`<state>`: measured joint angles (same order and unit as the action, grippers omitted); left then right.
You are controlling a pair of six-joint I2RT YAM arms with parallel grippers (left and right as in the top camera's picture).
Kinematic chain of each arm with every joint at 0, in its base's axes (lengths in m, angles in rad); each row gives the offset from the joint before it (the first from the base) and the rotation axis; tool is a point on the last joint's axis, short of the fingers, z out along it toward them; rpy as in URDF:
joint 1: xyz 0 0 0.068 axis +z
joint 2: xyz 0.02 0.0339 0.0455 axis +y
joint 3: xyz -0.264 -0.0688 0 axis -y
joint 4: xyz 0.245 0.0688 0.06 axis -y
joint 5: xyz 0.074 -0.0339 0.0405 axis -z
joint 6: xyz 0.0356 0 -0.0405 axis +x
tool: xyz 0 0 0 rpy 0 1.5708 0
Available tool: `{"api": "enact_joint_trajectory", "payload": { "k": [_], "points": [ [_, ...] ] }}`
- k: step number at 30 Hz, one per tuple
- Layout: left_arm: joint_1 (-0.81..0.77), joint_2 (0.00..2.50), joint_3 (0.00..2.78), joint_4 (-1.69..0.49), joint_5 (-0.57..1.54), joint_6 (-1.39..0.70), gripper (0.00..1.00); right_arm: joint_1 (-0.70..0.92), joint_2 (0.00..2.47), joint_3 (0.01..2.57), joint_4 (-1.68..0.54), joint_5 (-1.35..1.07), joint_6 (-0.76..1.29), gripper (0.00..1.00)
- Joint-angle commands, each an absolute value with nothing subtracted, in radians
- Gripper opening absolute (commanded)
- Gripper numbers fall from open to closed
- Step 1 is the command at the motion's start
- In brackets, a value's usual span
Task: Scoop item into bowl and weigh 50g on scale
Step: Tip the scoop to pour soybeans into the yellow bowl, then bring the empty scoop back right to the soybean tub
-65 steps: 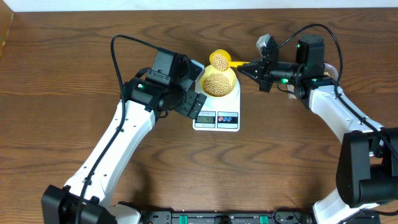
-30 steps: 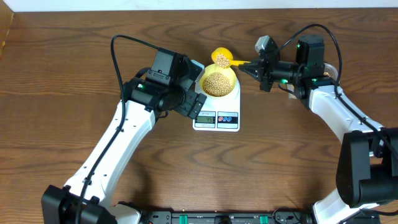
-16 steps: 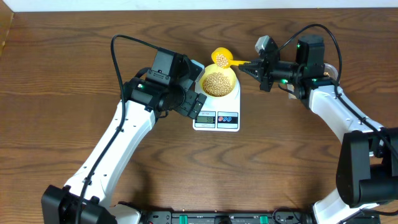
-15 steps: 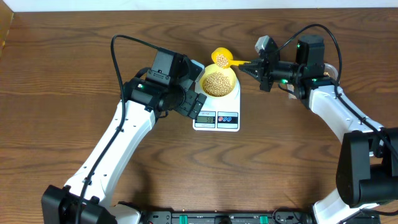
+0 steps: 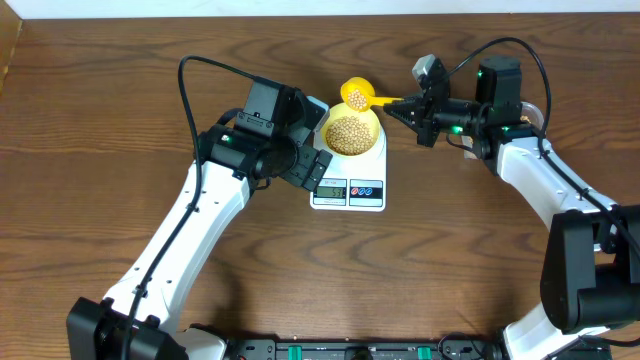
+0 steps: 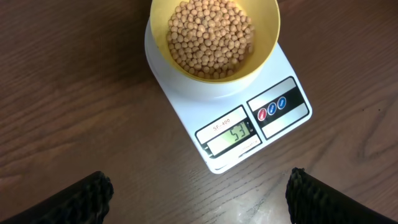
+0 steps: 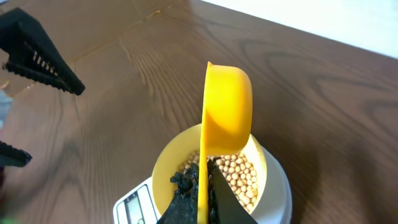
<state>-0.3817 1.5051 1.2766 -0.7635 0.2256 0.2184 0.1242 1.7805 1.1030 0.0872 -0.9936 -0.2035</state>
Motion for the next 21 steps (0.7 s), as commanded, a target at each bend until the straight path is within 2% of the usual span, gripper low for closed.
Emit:
{"api": "enact_joint_trajectory", "payload": {
  "k": [1, 21],
  "points": [
    [-0.383, 1.492, 1.28, -0.77, 0.216, 0.235, 0.91, 0.132, 1.792, 1.1, 0.086, -1.002, -0.142, 0.01],
    [-0.383, 1.492, 1.28, -0.77, 0.216, 0.235, 0.91, 0.132, 1.792, 1.1, 0.086, -1.0, -0.102, 0.01]
  ]
}}
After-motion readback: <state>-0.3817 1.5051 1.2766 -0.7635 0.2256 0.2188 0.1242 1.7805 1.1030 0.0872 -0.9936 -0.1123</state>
